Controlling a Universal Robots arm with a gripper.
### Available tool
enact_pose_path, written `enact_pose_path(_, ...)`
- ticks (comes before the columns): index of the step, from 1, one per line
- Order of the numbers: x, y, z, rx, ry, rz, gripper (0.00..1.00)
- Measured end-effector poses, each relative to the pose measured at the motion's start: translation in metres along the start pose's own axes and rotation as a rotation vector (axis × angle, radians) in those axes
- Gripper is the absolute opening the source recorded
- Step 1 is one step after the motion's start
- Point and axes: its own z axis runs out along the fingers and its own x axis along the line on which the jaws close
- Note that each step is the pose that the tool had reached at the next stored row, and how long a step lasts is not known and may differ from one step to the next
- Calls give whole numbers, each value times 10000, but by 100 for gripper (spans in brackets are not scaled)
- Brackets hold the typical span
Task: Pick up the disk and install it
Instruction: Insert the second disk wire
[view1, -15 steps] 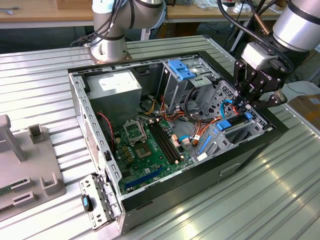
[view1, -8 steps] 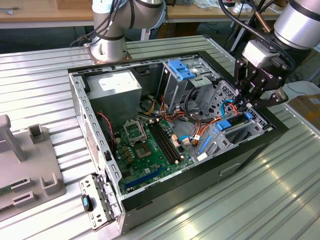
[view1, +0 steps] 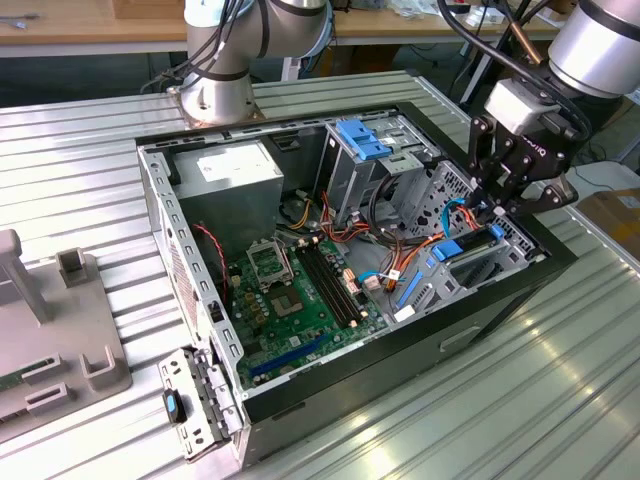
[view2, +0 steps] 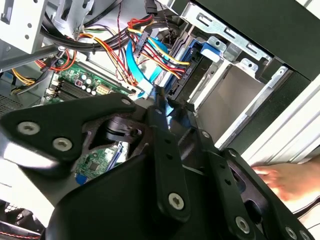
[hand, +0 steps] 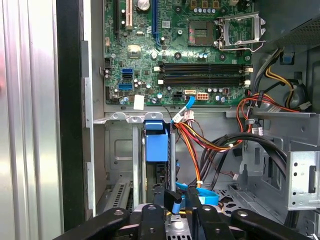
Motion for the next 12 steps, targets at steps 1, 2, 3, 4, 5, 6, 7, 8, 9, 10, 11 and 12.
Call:
enact_pose_path(1, 0, 0, 0, 0, 2, -1, 30)
enact_pose_path(2, 0, 0, 0, 0, 3, -1, 36)
enact_pose_path(3, 0, 0, 0, 0, 5, -1, 36)
enact_pose_path(4, -1, -1, -11, 0, 9, -1, 36)
enact_pose_path(5, -2, -1, -26, 0, 9, 0, 36)
enact_pose_path(6, -2, -2, -47, 0, 7, 0, 36)
enact_pose_path(7, -3, -2, -66, 1, 6, -1, 36)
enact_pose_path(8, -4, -3, -85, 0, 5, -1, 36)
enact_pose_path(9, -7, -3, -103, 0, 6, -1, 36)
enact_pose_path(10, -12, -4, -107, 0, 8, -1, 36)
enact_pose_path(11, -11, -4, -106, 0, 9, -1, 36)
enact_pose_path(12, -11, -3, -106, 0, 11, -1, 36)
